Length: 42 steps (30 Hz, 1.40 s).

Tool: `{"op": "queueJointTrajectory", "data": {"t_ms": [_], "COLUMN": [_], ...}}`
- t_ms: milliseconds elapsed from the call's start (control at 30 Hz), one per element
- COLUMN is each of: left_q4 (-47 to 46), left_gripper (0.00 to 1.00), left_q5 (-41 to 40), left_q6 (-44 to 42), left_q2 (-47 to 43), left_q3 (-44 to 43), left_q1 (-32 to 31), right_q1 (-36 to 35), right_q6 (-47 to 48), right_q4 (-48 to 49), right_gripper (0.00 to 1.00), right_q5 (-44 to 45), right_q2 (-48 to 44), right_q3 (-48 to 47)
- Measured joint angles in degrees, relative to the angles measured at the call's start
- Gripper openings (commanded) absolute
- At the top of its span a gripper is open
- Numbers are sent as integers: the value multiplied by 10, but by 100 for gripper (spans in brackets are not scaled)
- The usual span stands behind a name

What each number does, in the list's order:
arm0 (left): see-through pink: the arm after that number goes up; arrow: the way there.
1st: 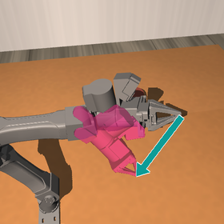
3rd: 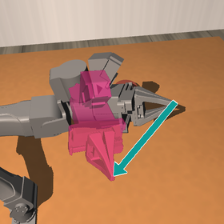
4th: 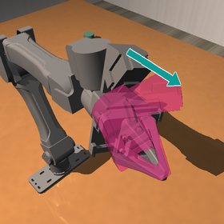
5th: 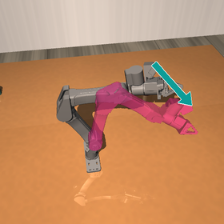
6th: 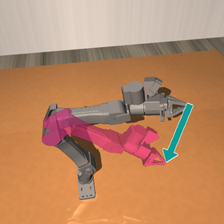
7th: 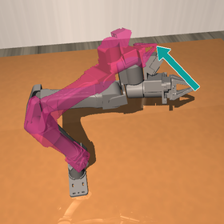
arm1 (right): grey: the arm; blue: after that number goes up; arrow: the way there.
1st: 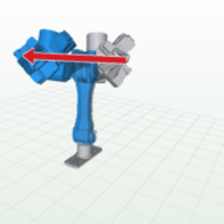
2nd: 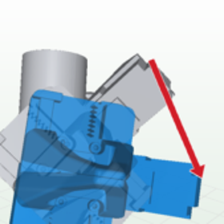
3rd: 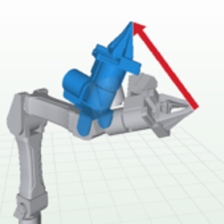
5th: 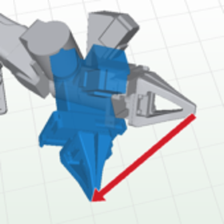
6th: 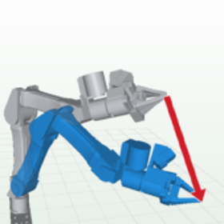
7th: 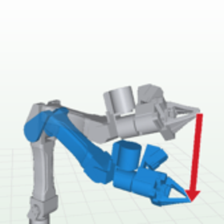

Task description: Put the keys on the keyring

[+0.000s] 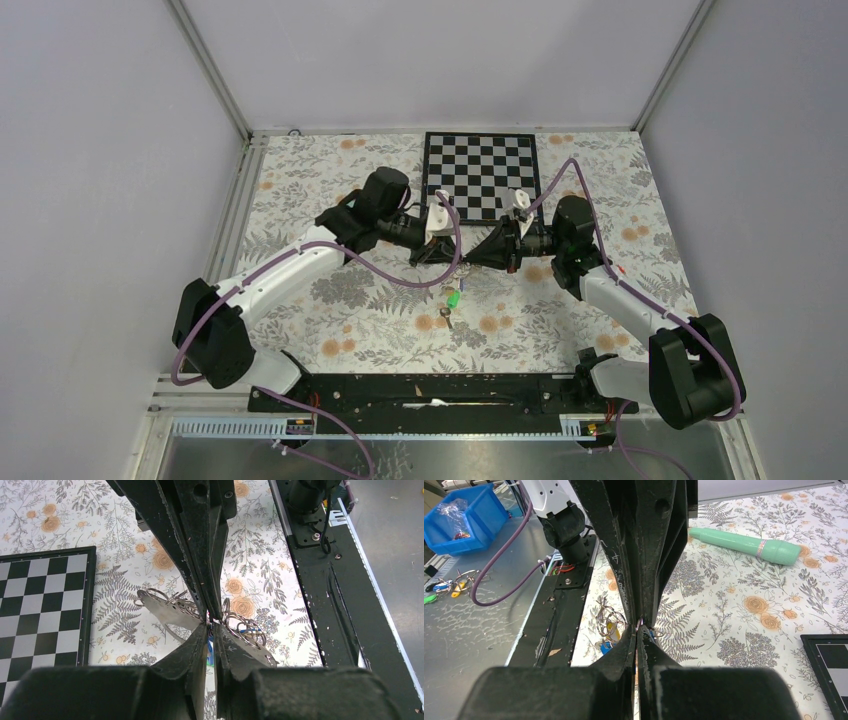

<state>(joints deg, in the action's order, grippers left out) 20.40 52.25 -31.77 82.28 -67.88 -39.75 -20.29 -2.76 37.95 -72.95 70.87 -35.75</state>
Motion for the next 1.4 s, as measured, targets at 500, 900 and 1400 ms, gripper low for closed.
{"op": "queueJointTrajectory", "data": {"t_ms": [500,900,1400], "left_q4": [-21,50,127], "left_gripper": [0,0,0], "left_q5": [-24,-125,-199], "left_q6": [34,5,-8], "left_q2": [-1,-6,18], "left_q3": [18,-5,-67], "left_q1": [0,-35,-76], "right_q1": [0,-2,-3], "right_q6": [100,153,149], "right_q4": [-75,-146,-145], "right_gripper": [7,30,24], "right_q5": [19,35,35], "right_q2": [-4,-7,-9], "right_q3": [-6,-14,-14]}}
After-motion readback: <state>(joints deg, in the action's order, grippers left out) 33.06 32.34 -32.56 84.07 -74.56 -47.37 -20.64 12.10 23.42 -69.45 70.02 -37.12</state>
